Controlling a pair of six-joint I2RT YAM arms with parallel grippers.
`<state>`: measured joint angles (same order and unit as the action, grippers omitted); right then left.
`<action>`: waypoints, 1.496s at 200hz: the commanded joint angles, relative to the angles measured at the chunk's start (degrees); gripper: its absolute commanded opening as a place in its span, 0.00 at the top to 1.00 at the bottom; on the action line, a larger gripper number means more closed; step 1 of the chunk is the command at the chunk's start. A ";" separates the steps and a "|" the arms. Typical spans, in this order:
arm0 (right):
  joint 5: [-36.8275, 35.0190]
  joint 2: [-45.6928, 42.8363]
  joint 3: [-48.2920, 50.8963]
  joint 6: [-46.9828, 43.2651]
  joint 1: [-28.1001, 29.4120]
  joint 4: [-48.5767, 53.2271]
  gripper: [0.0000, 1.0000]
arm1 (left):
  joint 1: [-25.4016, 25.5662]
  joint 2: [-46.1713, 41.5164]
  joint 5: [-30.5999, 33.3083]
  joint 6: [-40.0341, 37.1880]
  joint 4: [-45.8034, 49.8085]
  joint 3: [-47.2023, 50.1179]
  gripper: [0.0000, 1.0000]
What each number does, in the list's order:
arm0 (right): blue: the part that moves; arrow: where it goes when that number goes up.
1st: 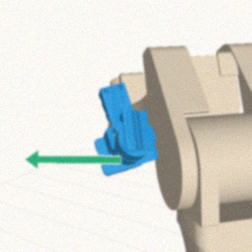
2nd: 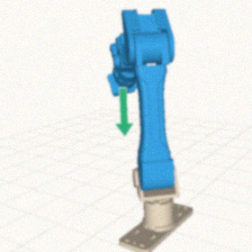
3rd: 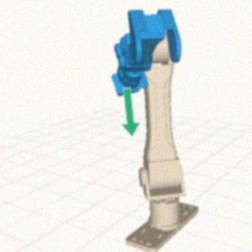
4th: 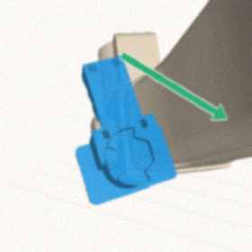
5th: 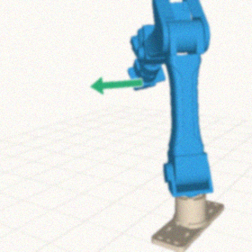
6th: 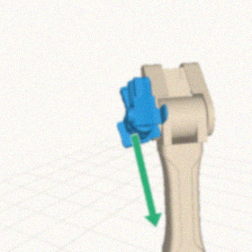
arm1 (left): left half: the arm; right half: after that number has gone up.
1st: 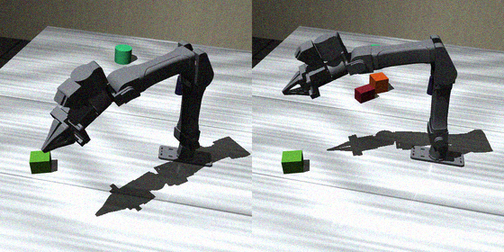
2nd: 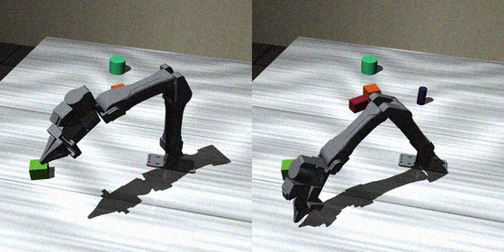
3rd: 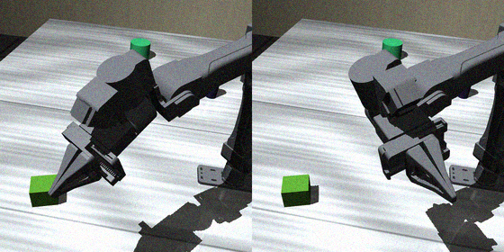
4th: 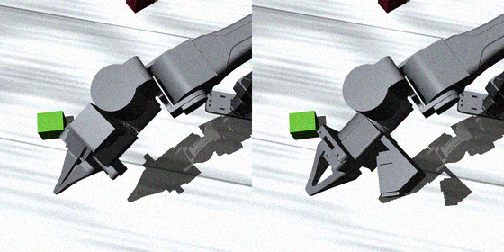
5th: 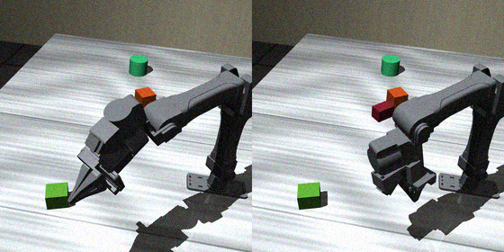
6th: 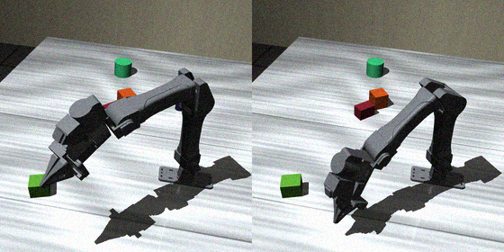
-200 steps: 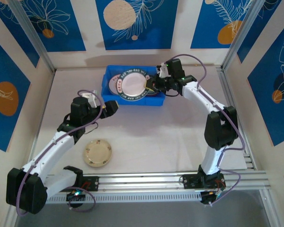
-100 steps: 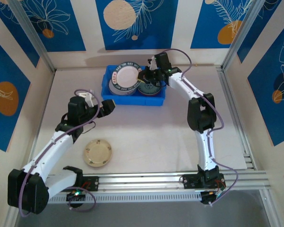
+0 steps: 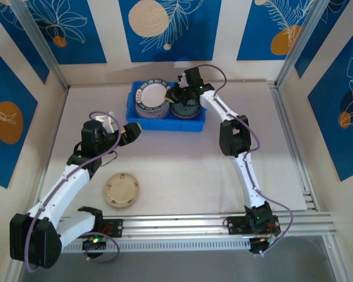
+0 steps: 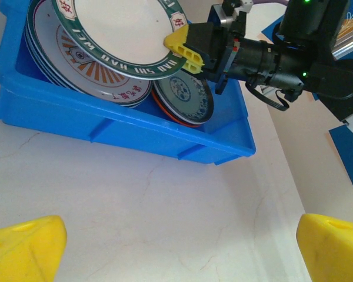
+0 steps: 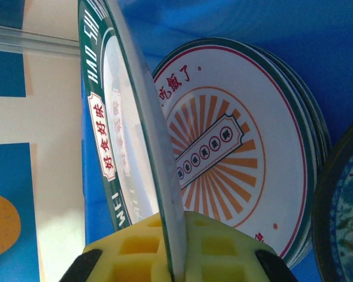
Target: Place the plates into the plastic bin on the countertop
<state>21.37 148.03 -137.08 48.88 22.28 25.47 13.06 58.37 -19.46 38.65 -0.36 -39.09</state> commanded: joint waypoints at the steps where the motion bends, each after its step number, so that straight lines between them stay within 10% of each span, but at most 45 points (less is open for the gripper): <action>1: 2.16 0.61 -4.15 1.50 0.65 2.10 1.00 | -0.84 -1.42 -0.58 0.05 0.01 0.51 0.00; 186: 0.91 10.44 -18.41 -3.77 2.06 14.98 1.00 | -0.93 0.05 1.31 0.28 0.23 0.55 0.00; 234: 0.02 10.44 -20.24 -5.96 2.04 18.34 0.70 | -0.91 0.63 1.53 0.78 -0.28 0.24 0.00; 299: -5.40 9.31 -22.62 -9.98 2.24 24.20 0.55 | -0.92 0.86 1.80 1.12 -0.65 0.73 0.00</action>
<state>18.46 157.84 -156.81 42.02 24.01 45.25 12.80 59.05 -18.37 39.13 -0.73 -38.50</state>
